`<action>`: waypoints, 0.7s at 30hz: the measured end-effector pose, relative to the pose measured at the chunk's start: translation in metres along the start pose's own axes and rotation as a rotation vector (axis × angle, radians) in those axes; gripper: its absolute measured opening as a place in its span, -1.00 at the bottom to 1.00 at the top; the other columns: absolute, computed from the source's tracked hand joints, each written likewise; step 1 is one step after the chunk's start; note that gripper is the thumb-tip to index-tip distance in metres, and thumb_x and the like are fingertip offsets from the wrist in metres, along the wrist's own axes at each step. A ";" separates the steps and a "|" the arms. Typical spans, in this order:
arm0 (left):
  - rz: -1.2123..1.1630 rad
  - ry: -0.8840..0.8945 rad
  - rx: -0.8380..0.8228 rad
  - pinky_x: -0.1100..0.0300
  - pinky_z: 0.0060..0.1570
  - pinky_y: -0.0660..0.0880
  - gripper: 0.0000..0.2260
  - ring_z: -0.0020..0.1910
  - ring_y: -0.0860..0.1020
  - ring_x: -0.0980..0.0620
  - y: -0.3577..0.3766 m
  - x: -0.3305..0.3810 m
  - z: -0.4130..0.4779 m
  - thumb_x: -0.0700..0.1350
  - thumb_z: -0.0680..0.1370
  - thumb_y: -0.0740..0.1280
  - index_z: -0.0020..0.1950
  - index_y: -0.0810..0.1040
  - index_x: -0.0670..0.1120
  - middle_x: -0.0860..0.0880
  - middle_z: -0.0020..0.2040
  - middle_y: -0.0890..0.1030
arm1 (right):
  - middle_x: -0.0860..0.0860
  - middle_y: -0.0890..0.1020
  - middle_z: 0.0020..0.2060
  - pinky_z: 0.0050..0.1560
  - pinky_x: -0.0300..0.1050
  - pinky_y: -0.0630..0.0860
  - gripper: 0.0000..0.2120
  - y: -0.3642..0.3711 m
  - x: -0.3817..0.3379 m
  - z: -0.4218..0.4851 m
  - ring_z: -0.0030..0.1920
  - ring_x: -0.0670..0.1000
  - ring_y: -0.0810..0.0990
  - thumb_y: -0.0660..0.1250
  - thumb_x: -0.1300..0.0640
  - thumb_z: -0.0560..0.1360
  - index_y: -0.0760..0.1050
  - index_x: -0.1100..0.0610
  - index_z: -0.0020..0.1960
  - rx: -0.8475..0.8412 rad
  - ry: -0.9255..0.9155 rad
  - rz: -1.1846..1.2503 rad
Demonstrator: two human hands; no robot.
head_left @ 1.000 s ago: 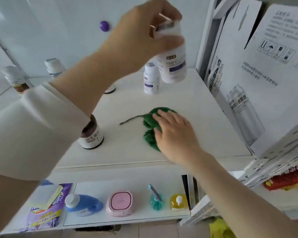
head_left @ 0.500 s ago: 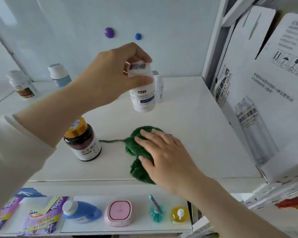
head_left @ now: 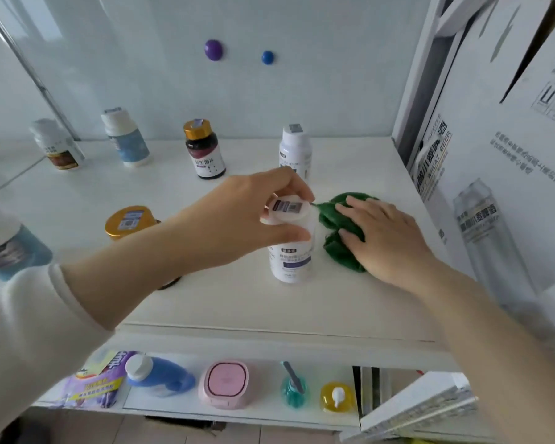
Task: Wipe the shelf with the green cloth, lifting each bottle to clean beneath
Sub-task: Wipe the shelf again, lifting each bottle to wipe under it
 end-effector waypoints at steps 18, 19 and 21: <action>0.334 0.079 -0.096 0.21 0.14 0.27 -0.44 0.25 0.39 0.02 -0.044 -0.037 0.133 0.18 0.44 0.28 0.38 0.23 0.09 -0.01 0.32 0.37 | -0.14 0.12 0.48 0.42 -0.01 -0.04 -0.56 -0.008 0.035 0.067 0.45 -0.02 0.03 -0.01 -0.06 0.58 0.09 -0.12 0.45 0.026 0.186 -0.024; 0.347 0.050 -0.164 0.21 0.10 0.27 -0.47 0.23 0.40 -0.01 -0.037 -0.044 0.147 0.15 0.45 0.29 0.37 0.25 0.07 -0.03 0.31 0.38 | -0.12 0.12 0.48 0.43 0.01 -0.04 -0.56 -0.010 0.042 0.076 0.46 0.00 0.03 -0.02 -0.05 0.58 0.09 -0.09 0.45 0.043 0.236 -0.040; 0.324 0.021 -0.241 0.24 -0.10 0.35 -0.58 0.07 0.45 0.00 -0.030 -0.056 0.165 0.11 0.46 0.30 0.27 0.37 0.03 -0.03 0.22 0.47 | -0.07 0.13 0.48 0.43 0.03 -0.03 -0.56 -0.013 0.051 0.093 0.46 0.04 0.04 -0.03 -0.02 0.59 0.09 -0.05 0.46 0.076 0.313 -0.054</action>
Point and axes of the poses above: each hand's wrist, its own z-axis towards the middle knuckle, its own y-axis out of the palm, x = y × z, the point moved 5 cm from there along z, towards the middle knuckle
